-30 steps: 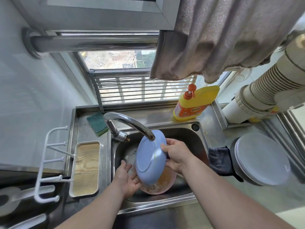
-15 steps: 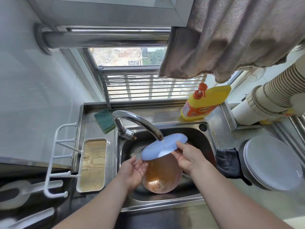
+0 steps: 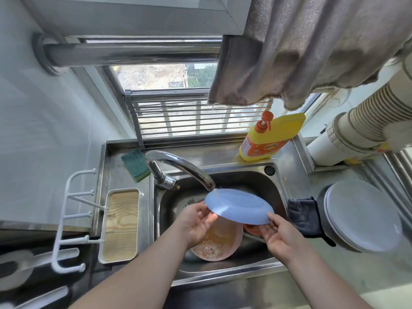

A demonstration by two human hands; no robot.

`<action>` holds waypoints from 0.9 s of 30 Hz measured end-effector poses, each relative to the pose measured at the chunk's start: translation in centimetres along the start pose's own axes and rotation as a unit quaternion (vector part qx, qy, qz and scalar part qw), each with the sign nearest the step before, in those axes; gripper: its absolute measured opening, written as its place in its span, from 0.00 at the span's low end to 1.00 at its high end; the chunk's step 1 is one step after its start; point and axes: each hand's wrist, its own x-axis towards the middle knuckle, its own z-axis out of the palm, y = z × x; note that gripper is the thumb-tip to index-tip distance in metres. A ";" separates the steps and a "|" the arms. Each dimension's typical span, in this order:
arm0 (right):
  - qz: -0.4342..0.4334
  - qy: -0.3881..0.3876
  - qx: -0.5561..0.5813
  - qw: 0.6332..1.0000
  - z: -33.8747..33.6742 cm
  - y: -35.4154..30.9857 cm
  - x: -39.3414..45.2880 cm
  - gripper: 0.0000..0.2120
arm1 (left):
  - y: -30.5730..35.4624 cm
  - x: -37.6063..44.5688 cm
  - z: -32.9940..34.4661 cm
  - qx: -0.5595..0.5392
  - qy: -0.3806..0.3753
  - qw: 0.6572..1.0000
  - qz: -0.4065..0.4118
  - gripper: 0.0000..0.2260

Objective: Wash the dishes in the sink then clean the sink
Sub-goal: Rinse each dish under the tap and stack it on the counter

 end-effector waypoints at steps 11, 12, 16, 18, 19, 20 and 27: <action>0.016 0.037 -0.076 0.996 -3.2 0.2 0.2 0.07 | -0.5 0.5 1.0 0.124 0.025 0.992 0.012 0.09; 0.019 0.038 -0.082 0.996 -3.3 0.2 0.4 0.10 | -0.6 0.3 0.9 0.142 0.020 0.990 0.014 0.08; 0.030 0.043 -0.103 0.993 -2.9 0.4 0.8 0.15 | -1.0 0.4 0.0 0.229 0.026 0.973 0.028 0.08; 0.030 0.053 -0.120 0.991 -2.5 0.7 1.1 0.17 | -1.1 0.6 -0.5 0.245 0.033 0.968 0.033 0.11; 0.025 0.064 -0.137 0.988 -2.3 0.9 1.2 0.18 | -1.1 0.7 -0.8 0.247 0.035 0.968 0.032 0.12; 0.021 0.071 -0.153 0.985 -2.1 1.2 1.5 0.20 | -1.0 0.6 -1.1 0.246 0.041 0.968 0.032 0.12; 0.030 0.064 -0.212 0.975 1.2 2.5 0.9 0.15 | 0.2 0.3 -5.4 0.236 0.098 0.967 0.021 0.13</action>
